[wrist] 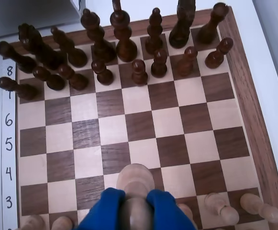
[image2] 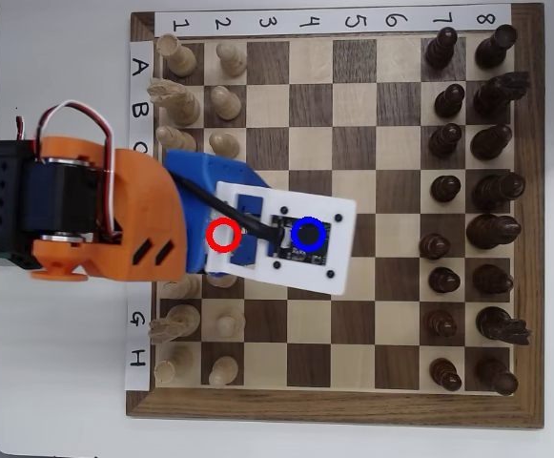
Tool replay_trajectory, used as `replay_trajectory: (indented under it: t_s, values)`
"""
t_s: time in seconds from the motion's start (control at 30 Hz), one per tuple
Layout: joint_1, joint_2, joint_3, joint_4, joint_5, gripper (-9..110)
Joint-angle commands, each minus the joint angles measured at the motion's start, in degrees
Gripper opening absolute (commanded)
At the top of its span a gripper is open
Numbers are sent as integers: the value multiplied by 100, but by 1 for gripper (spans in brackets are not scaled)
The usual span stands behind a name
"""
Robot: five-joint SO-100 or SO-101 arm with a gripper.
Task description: Move the piece to destination
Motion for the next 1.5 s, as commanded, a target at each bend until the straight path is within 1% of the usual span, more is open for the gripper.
replay_trajectory:
  t_s: [0.0, 0.4, 0.77, 0.9, 1.47]
  values:
    - [-141, -237, -1503, -70, -18, 0]
    - [132, -1116, -589, -1063, -369, 0]
    - [97, -1257, 483, -1327, -193, 0]
    - [97, -1318, 835, -1626, -167, 0]
    - [334, -1881, 1424, -2522, -141, 0]
